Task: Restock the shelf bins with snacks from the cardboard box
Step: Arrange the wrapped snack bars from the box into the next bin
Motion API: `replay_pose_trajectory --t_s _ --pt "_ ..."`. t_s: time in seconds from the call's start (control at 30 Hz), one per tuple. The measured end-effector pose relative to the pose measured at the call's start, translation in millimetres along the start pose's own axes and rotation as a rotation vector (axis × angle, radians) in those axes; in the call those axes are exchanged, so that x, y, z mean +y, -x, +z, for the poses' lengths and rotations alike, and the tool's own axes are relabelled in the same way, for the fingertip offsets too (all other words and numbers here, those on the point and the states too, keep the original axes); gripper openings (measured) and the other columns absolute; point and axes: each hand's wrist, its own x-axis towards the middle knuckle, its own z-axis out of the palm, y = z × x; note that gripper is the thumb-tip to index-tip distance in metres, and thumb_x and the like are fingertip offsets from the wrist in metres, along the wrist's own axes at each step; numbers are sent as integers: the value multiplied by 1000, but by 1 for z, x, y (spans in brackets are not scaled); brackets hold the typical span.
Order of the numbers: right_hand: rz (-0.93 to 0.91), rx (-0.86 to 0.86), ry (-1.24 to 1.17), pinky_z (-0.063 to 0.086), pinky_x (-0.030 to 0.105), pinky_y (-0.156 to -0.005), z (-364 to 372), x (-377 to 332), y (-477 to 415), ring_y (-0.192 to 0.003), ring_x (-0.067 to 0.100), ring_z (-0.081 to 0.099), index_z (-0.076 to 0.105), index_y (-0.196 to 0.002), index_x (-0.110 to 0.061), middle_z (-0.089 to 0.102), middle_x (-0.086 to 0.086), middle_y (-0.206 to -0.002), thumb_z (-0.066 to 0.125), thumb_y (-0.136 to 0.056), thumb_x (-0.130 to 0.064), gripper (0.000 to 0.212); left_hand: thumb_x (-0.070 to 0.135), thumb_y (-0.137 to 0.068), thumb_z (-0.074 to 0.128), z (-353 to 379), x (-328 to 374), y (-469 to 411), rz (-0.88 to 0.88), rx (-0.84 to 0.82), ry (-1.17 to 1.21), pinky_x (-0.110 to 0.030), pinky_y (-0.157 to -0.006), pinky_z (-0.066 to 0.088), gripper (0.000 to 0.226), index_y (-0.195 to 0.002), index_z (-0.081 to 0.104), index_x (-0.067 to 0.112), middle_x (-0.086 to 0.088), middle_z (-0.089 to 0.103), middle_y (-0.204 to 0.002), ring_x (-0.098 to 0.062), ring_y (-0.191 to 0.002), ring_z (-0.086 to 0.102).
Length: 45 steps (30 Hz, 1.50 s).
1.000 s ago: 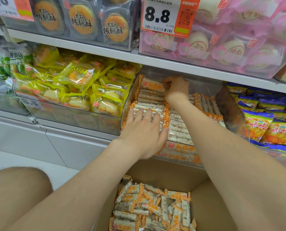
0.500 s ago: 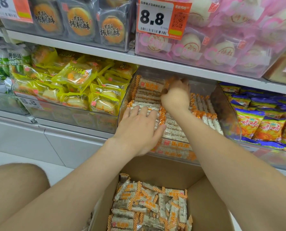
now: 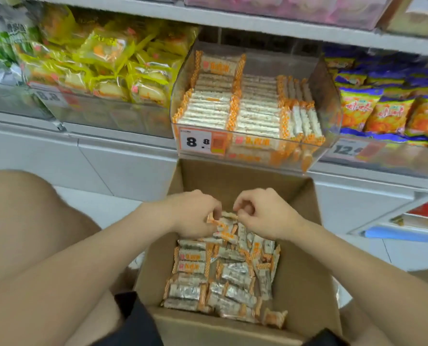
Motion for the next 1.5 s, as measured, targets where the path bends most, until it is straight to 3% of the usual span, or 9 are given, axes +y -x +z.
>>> replay_pose_trajectory --t_s 0.13,0.37,0.63,0.77,0.87,1.07,1.27,1.37,1.5 --pt "111 -364 129 51 31 -86 50 33 -4 -103 22 62 71 -124 -20 63 -3 -94 57 -98 -21 29 40 -103 53 57 -15 -39 -77 -235 -40 -46 -94 55 32 -128 65 24 0 67 -108 -23 -103 62" --pt "386 -380 -4 55 37 -75 133 86 -19 -81 27 66 69 -118 -8 70 15 -113 47 -105 -13 26 21 -106 48 153 -55 -83 -302 -330 47 -48 -102 54 33 -136 59 12 -13 51 -148 -32 -122 60" --pt "316 -24 -3 49 45 -100 174 99 -83 -116 30 57 49 -135 -28 48 4 -131 71 -90 -28 50 -6 -98 54 203 -70 -120 -493 -83 261 -45 -125 29 72 -161 24 11 -9 14 -171 -34 -155 19" --pt "327 -200 -36 34 57 -118 199 112 -112 -153 39 23 34 -158 -37 17 13 -167 67 -94 -31 72 4 -99 62 225 -74 -132 -456 -103 244 -48 -120 34 62 -153 37 20 -5 29 -162 -34 -149 27" --pt "298 -279 37 38 53 -117 215 123 -111 -145 42 37 44 -155 -27 26 15 -159 68 -95 -18 65 12 -95 74 234 -76 -135 -389 -131 220 -50 -117 37 57 -145 48 23 -2 33 -154 -34 -143 32" --pt "397 117 -273 58 41 -79 210 124 -90 -96 30 68 59 -96 -27 64 2 -111 63 -94 -6 22 24 -84 89 233 -76 -138 -397 -220 240 -41 -114 44 61 -140 63 24 -13 48 -147 -34 -142 42" --pt "584 -48 -868 47 26 -55 170 129 -72 -73 18 64 51 -144 -21 64 6 -104 63 -97 2 54 53 -86 80 221 -60 -124 -318 -133 350 -49 -109 40 45 -121 59 33 -3 59 -133 -30 -132 42" --pt "594 -100 -883 48 29 -70 146 129 -53 -93 19 65 69 -121 -21 66 -2 -116 61 -90 -2 37 52 -87 81 202 -52 -114 -258 0 617 -40 -97 51 35 -108 58 35 1 54 -124 -24 -119 55" --pt "537 20 -909 41 31 -76 114 113 -33 -93 18 51 68 -88 -13 59 -5 -94 60 -86 -8 9 39 -85 86 152 -37 -98 -158 103 678 -32 -94 46 37 -113 68 26 10 46 -110 -18 -111 53"
